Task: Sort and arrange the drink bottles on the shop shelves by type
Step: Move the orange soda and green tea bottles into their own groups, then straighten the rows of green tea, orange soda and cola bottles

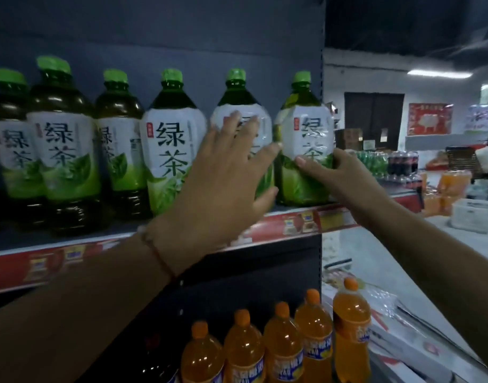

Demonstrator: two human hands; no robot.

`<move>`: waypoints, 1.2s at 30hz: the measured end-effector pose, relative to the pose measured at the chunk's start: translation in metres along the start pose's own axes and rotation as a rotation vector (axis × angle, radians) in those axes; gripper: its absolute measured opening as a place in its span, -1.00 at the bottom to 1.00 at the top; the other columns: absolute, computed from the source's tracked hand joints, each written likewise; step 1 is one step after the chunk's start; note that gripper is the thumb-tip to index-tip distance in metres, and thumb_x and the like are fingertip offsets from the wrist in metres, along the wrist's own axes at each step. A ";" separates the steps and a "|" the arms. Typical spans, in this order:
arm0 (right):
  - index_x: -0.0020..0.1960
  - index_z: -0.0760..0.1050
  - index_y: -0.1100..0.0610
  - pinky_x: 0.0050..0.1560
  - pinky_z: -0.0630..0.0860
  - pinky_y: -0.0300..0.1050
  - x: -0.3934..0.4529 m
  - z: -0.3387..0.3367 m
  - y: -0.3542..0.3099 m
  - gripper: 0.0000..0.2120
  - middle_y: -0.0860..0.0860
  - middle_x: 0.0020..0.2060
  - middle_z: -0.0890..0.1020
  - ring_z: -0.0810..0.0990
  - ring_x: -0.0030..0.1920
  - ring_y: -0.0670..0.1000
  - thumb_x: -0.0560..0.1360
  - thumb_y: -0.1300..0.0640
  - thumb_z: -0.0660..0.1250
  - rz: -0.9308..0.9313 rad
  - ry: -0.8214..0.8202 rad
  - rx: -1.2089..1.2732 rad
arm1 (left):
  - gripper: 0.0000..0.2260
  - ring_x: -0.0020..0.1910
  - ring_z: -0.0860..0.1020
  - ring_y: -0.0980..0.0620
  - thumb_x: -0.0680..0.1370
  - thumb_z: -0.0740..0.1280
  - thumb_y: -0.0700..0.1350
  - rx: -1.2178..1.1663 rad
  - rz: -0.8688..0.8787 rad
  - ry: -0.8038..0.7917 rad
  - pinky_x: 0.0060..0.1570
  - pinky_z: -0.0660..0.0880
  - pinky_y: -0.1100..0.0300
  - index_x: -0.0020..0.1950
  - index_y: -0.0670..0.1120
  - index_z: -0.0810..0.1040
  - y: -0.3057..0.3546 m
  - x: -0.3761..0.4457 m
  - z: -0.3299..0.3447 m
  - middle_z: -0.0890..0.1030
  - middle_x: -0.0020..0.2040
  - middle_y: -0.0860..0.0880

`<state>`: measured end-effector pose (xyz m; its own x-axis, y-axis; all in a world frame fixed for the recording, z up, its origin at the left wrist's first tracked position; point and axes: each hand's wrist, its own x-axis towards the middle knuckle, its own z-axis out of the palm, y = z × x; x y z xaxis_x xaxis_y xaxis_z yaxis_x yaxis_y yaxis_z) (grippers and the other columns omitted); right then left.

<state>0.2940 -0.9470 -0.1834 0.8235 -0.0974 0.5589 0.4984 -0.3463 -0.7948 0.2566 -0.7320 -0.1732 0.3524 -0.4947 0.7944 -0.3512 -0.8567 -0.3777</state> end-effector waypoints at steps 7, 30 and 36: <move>0.42 0.37 0.06 0.31 0.42 0.13 -0.063 0.005 -0.011 -0.57 0.03 0.36 0.45 0.44 0.35 0.07 0.58 -0.01 0.26 -0.535 0.049 -0.470 | -0.58 0.17 0.53 -0.12 0.54 0.30 0.10 -0.350 -0.212 -0.319 0.07 0.53 -0.05 0.34 -0.06 0.54 -0.011 -0.055 -0.035 0.53 0.24 -0.11; 0.41 0.42 0.05 0.24 0.12 -0.41 -0.265 0.268 -0.285 -0.39 -0.07 0.34 0.44 0.31 0.27 -0.23 0.42 -0.17 0.25 -0.301 -1.392 -0.216 | -0.57 -0.01 0.62 -0.07 0.48 0.43 0.09 -0.047 -1.424 -0.796 -0.12 0.57 0.10 0.31 0.00 0.56 -0.114 -0.306 -0.421 0.60 0.18 -0.04; 0.41 0.41 0.06 0.28 0.25 -0.25 -0.377 0.387 -0.357 -0.52 0.01 0.35 0.44 0.40 0.35 0.02 0.51 0.01 0.36 -0.150 -1.460 -0.313 | -0.49 0.16 0.57 -0.14 0.49 0.43 0.10 -0.053 -1.494 -0.910 0.04 0.54 0.01 0.41 -0.02 0.48 -0.187 -0.431 -0.518 0.55 0.28 -0.09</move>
<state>-0.0897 -0.4258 -0.2016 0.4032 0.8821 -0.2435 0.6792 -0.4669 -0.5663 -0.2789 -0.2826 -0.1983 0.6962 0.7123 -0.0886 0.6813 -0.6169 0.3940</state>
